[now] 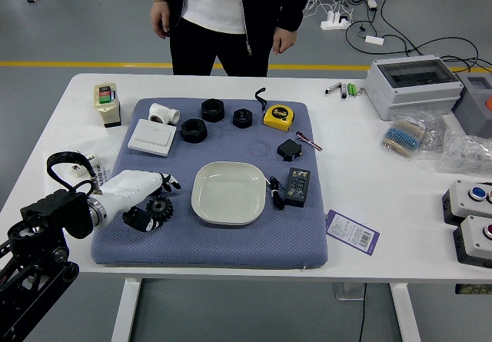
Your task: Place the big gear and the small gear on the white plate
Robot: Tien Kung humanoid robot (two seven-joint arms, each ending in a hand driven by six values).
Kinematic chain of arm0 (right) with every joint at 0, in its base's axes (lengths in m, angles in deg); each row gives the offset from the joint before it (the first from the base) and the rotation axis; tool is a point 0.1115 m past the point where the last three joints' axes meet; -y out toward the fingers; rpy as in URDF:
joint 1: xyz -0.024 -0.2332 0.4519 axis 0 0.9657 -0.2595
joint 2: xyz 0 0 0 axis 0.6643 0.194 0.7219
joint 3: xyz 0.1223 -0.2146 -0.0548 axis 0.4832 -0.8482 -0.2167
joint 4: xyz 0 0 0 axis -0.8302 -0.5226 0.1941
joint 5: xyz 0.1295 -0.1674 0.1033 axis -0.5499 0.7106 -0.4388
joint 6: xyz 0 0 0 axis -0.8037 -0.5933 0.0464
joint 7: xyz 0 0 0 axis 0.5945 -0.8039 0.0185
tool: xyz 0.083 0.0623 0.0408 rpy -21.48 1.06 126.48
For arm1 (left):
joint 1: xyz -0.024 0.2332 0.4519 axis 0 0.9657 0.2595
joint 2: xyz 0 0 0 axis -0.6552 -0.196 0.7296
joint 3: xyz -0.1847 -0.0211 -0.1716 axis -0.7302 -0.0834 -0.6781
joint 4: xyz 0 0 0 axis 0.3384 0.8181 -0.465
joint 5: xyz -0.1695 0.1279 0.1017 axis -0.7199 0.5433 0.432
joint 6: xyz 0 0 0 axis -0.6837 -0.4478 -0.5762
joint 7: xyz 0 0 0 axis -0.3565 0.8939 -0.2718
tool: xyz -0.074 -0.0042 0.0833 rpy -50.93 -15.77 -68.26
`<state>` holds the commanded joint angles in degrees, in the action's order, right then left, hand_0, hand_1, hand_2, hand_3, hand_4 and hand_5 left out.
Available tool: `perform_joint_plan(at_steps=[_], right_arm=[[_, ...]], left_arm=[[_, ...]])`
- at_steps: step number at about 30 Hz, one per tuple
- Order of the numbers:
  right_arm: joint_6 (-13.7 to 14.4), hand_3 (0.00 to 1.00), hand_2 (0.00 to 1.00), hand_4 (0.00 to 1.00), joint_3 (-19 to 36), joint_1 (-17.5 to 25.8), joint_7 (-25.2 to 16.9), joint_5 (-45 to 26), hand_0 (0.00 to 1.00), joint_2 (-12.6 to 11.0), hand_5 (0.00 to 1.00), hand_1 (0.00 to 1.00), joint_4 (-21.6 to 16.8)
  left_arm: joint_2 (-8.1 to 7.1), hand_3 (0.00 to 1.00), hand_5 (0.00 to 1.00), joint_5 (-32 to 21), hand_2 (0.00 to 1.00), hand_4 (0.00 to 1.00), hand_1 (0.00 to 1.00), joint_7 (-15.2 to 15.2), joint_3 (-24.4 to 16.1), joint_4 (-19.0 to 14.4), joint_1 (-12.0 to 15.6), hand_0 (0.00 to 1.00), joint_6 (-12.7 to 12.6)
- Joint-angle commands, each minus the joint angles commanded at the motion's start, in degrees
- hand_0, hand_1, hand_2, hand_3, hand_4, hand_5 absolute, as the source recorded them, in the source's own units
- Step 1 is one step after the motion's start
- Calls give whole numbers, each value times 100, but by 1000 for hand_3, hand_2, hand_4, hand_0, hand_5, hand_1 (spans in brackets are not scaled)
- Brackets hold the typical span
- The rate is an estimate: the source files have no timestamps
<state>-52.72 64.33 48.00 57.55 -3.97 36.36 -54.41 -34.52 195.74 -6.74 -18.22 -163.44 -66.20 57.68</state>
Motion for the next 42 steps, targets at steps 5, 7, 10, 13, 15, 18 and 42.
perform_joint_plan(at_steps=[5, 7, 10, 13, 15, 18, 42], right_arm=[[0, 538, 723, 747, 0, -2, -1, -4, 616, 1, 702, 620, -1], [0, 538, 723, 747, 3, -2, -2, -1, 616, 1, 702, 620, 0], [0, 538, 723, 747, -2, -7, -2, -3, 616, 0, 702, 620, 0], [2, 538, 723, 747, -5, -11, -3, -2, 616, -1, 702, 620, -1], [2, 538, 723, 747, -5, -13, -3, -3, 616, -2, 702, 620, -2], [3, 538, 723, 745, -1, -12, -3, -5, 616, -1, 700, 621, -3], [4, 538, 722, 745, -69, 64, 2, -26, 616, 7, 701, 620, -3]], left_arm=[[-22, 780, 2, -4, 638, 683, 588, -42, 10, -74, 47, 462, 42], [-29, 780, 2, -4, 638, 683, 588, -47, 7, -105, 67, 462, 35], [-25, 763, 2, -15, 614, 629, 565, -44, 18, -74, 58, 446, 21], [-9, 763, 2, -30, 614, 629, 565, -40, 20, -5, 41, 446, 2], [-1, 763, 2, -45, 614, 629, 565, -33, 29, 50, 20, 446, -13], [3, 713, 2, -55, 600, 535, 554, -26, 34, 106, 4, 435, -29], [-28, 698, 2, 95, 604, 449, 554, -59, 76, 181, 67, 435, 22]])
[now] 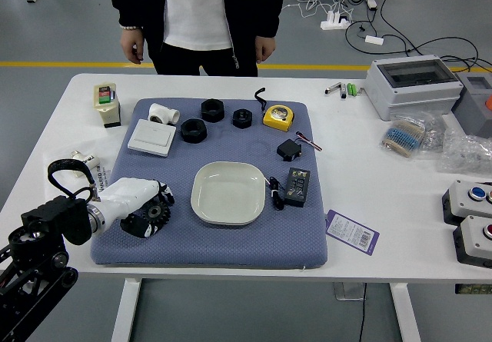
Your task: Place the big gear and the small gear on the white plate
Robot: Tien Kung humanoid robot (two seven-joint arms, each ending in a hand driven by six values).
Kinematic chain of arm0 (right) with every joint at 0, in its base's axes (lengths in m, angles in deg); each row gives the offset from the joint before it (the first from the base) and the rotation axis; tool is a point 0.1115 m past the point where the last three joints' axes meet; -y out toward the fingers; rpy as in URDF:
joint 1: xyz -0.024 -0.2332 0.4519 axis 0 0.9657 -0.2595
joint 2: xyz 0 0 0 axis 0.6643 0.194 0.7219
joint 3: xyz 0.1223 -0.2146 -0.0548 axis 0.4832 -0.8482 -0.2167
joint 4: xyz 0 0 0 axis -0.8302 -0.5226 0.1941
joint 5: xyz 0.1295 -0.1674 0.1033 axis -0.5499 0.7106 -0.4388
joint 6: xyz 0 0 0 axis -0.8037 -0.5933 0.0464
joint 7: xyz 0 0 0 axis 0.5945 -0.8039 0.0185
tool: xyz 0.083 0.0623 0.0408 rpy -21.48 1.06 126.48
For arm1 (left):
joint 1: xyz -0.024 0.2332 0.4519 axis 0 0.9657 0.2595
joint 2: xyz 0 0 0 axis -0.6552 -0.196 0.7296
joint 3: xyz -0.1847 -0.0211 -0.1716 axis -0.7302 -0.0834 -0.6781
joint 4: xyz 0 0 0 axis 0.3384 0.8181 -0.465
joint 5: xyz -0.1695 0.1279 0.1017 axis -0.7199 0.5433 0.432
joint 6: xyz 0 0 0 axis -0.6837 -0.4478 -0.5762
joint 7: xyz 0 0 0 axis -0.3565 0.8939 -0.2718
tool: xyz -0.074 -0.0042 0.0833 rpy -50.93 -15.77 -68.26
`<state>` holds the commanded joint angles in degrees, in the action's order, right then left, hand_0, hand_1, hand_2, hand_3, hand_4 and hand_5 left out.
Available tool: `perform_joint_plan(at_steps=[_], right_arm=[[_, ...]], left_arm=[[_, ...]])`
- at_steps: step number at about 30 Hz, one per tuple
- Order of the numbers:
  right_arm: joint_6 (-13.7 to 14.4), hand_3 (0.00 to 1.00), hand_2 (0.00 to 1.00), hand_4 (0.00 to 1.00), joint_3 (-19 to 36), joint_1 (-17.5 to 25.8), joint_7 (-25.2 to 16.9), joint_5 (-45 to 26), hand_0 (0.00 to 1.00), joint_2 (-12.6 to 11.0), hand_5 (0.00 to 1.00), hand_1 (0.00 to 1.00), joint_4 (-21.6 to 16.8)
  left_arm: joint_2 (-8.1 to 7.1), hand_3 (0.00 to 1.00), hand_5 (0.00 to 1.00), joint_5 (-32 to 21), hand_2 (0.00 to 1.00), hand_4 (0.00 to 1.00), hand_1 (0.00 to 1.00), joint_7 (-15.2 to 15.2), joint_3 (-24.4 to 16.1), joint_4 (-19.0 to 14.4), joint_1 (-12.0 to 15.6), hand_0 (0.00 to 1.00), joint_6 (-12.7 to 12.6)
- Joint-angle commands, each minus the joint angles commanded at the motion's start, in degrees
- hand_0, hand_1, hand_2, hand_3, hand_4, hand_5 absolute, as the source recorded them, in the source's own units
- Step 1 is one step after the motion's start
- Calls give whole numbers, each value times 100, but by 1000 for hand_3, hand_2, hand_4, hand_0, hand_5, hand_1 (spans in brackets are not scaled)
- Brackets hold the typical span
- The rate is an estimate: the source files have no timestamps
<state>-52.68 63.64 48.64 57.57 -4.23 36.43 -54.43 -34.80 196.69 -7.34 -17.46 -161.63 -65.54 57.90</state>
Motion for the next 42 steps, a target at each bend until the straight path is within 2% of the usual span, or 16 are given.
perform_joint_plan(at_steps=[3, 4, 13, 15, 16, 21, 22, 33, 42], right_arm=[[2, 538, 722, 745, 2, -1, 0, -1, 616, 1, 701, 620, 0], [1, 539, 723, 745, 12, -1, 0, 0, 616, 1, 700, 621, 0], [-4, 538, 722, 745, 44, -23, 2, 10, 616, -2, 698, 621, 1], [-3, 538, 722, 745, 47, -27, 2, 8, 616, -2, 698, 621, 1], [-3, 539, 722, 745, 47, -28, 2, 6, 616, -1, 700, 621, 2], [-4, 539, 722, 745, 53, -34, 3, 7, 616, -2, 700, 621, 2], [-5, 539, 721, 747, 55, -36, 4, 9, 616, -2, 702, 620, 2], [-4, 539, 721, 747, 72, -53, 5, 17, 616, -9, 701, 620, 4], [-3, 539, 721, 747, 59, -75, 7, 21, 616, -15, 702, 621, 5]], left_arm=[[-3, 698, 2, 88, 604, 449, 554, 12, 10, -27, -5, 435, -24], [-4, 696, 2, 119, 579, 2, 504, 36, 8, -53, -10, 387, -29], [-13, 689, 2, 149, 556, 2, 473, 70, -4, -56, -32, 364, -45], [-17, 689, 2, 147, 556, 2, 473, 67, -8, -92, -39, 364, -39], [-19, 633, 2, 150, 494, 2, 431, 66, -9, -108, -42, 328, -34], [-47, 633, 2, 205, 494, 2, 431, 66, -13, -251, -69, 328, -5], [-57, 593, 2, 217, 465, 2, 405, 64, -16, -296, -80, 302, 2], [-139, 585, 2, 238, 458, 2, 398, 43, -9, -529, -271, 297, 32], [-57, 584, 2, 144, 453, 2, 390, 46, 96, -842, -475, 291, -36]])
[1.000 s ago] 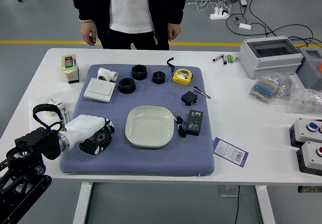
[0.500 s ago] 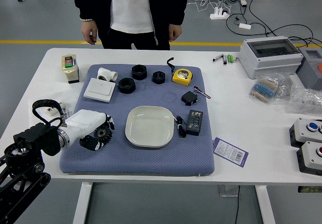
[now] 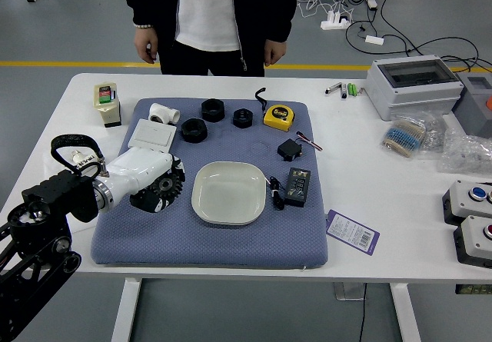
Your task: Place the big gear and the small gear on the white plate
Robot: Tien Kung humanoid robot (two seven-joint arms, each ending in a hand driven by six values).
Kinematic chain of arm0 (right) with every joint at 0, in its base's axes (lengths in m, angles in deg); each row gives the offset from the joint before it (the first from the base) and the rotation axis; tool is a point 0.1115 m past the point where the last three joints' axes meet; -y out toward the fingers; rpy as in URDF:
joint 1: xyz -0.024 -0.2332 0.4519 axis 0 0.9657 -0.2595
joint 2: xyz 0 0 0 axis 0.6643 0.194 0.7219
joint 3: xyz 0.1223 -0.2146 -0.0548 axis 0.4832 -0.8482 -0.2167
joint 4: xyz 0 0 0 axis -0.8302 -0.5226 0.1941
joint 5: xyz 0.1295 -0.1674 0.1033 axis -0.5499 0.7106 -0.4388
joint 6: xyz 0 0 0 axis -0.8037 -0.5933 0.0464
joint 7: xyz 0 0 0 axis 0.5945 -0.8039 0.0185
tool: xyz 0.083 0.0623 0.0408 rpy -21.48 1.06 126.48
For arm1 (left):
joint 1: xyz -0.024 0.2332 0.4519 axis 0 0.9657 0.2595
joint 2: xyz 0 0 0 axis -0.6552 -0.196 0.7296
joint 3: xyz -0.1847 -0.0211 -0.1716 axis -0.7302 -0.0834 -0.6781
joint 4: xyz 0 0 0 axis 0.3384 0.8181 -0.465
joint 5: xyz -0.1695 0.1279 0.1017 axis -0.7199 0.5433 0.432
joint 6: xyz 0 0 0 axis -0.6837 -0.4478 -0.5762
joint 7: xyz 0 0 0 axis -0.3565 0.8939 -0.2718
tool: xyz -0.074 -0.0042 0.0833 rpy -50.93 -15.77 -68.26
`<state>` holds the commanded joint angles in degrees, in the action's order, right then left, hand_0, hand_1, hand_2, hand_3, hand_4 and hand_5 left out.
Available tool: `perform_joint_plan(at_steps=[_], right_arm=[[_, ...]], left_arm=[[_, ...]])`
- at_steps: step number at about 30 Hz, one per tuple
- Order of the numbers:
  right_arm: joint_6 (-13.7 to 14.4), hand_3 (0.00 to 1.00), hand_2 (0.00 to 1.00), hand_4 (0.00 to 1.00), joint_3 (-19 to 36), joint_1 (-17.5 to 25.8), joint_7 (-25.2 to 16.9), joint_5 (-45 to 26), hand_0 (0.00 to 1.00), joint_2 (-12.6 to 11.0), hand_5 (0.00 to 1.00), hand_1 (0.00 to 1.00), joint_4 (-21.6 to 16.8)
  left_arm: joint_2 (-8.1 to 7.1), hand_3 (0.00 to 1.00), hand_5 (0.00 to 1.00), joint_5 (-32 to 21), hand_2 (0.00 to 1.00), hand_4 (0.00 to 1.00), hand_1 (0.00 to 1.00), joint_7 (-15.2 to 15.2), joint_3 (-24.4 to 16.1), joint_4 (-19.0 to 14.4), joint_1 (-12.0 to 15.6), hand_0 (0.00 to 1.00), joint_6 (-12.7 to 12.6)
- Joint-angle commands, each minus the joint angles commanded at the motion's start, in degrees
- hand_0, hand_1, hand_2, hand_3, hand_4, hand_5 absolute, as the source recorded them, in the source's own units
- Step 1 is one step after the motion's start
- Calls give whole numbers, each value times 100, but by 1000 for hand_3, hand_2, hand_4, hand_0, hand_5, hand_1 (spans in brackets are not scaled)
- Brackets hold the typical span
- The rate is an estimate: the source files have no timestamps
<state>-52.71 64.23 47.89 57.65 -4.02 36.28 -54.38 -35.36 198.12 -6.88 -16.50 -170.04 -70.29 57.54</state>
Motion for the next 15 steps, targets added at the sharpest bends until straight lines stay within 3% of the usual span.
perform_joint_plan(at_steps=[4, 15], right_arm=[[1, 539, 721, 747, -3, -7, 1, -6, 616, -3, 702, 621, 0], [12, 539, 721, 748, -6, -32, -5, -6, 616, -16, 703, 621, 0]], left_arm=[[103, 584, 2, -90, 453, 2, 390, 77, 196, -54, -80, 291, -114], [574, 581, 2, -273, 463, 2, 405, 315, 793, 501, -473, 302, -654]])
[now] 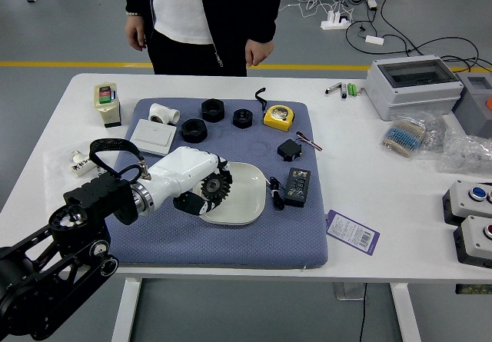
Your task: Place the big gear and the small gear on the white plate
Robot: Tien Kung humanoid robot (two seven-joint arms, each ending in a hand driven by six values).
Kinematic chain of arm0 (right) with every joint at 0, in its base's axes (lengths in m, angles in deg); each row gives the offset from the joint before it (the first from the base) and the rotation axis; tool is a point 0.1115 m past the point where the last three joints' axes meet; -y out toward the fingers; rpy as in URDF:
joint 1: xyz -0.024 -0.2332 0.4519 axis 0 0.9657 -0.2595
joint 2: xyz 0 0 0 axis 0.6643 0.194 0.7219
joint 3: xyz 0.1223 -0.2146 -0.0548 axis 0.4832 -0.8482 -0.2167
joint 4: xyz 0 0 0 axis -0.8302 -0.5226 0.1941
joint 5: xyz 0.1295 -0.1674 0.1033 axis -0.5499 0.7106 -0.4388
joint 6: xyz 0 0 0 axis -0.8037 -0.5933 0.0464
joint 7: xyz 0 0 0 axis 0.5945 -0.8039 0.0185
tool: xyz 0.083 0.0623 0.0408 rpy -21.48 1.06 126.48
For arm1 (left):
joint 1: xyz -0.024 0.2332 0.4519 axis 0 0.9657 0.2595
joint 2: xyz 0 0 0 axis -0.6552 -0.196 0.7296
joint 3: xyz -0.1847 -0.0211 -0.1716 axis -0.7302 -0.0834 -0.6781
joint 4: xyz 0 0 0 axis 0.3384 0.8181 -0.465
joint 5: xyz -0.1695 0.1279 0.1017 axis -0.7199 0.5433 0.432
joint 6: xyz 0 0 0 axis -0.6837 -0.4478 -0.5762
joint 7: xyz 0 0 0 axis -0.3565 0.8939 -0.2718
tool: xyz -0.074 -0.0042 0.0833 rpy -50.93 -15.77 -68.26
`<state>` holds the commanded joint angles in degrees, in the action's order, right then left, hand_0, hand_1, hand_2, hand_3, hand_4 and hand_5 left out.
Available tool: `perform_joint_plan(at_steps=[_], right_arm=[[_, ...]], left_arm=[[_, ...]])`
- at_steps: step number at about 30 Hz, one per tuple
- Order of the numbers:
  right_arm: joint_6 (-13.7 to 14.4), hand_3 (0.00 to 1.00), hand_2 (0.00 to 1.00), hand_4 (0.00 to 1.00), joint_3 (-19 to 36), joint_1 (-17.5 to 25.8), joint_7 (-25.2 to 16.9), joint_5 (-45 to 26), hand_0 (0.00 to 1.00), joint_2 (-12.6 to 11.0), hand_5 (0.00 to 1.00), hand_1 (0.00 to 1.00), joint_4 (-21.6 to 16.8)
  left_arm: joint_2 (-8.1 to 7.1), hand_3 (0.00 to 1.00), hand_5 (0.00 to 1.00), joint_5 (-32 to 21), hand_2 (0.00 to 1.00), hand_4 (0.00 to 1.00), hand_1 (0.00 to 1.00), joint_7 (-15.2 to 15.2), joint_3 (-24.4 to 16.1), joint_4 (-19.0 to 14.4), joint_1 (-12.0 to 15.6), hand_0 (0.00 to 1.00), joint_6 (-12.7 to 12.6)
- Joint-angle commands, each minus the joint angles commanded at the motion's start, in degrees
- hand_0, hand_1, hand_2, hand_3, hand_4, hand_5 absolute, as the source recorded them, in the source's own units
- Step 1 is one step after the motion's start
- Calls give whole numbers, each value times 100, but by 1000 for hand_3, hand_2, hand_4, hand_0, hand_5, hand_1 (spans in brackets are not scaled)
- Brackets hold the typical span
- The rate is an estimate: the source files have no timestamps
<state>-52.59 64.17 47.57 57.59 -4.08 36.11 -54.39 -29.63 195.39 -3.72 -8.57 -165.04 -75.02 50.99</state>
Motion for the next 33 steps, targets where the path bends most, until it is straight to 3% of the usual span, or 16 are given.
perform_joint_plan(at_steps=[7, 8, 13, 14, 19, 20, 25, 26, 31, 33], right_arm=[[5, 539, 721, 749, -9, -4, -5, -15, 616, -6, 703, 620, -8], [6, 538, 721, 748, -11, -5, -5, -15, 616, -6, 703, 621, -8], [14, 538, 721, 748, -40, 3, -8, -38, 616, -7, 703, 621, -15], [15, 538, 722, 748, -43, 5, -9, -41, 616, -7, 704, 621, -16], [19, 538, 722, 748, -88, 24, -12, -73, 616, -1, 704, 621, -14], [20, 538, 723, 748, -88, 27, -10, -64, 616, -3, 704, 624, -15], [20, 538, 723, 748, -97, 42, -11, -71, 616, -1, 704, 624, -15], [19, 538, 723, 748, -98, 42, -11, -69, 616, -1, 705, 624, -15], [18, 538, 723, 748, -86, 42, -11, -66, 616, -2, 705, 624, -15], [17, 538, 722, 748, -73, 31, -8, -53, 616, -5, 705, 622, -16]], left_arm=[[17, 584, 2, -176, 496, 2, 439, -34, 504, 541, -479, 332, 57], [21, 598, 2, -186, 544, 124, 491, -38, 533, 601, -509, 381, 67], [105, 598, 2, -340, 544, 124, 491, -113, 697, 1061, -684, 381, 185], [110, 642, 2, -343, 589, 440, 533, -118, 705, 1079, -691, 442, 190], [123, 642, 2, -369, 589, 440, 533, -105, 755, 1063, -734, 442, 112], [110, 686, 2, -374, 682, 795, 622, -99, 767, 1024, -747, 477, 86], [88, 686, 2, -350, 682, 795, 622, -26, 773, 925, -783, 477, -90], [90, 753, 2, -344, 734, 854, 664, -17, 772, 922, -789, 509, -109], [94, 753, 2, -364, 734, 854, 664, -1, 778, 937, -823, 509, -71], [120, 786, 2, -351, 770, 909, 694, 10, 797, 1023, -847, 566, -98]])
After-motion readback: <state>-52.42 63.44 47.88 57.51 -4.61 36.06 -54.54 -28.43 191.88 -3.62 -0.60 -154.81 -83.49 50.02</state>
